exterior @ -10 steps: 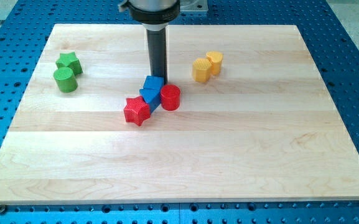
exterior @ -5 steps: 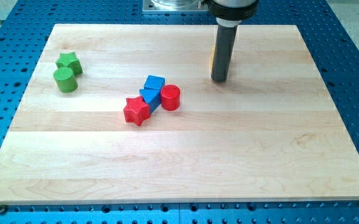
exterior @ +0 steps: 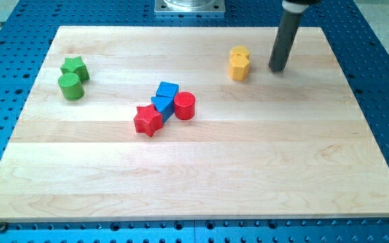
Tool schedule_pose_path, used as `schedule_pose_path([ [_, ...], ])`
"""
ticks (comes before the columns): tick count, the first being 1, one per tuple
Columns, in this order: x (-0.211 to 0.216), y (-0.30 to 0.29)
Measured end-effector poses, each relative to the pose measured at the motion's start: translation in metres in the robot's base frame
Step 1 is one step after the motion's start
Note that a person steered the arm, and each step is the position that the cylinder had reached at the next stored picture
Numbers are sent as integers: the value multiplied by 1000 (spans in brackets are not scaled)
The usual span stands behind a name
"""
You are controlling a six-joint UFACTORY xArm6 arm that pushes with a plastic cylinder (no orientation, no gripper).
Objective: Move the yellow blocks to the center right side
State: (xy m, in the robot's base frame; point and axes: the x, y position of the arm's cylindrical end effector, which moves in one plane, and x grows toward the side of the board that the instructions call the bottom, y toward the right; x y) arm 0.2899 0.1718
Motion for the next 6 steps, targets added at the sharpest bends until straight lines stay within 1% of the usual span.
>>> schedule_pose_path([
  [1, -34, -47],
  [2, -5, -67],
  [3, 30, -43],
  [4, -17, -63],
  [5, -1, -98],
  [6, 52, -73],
])
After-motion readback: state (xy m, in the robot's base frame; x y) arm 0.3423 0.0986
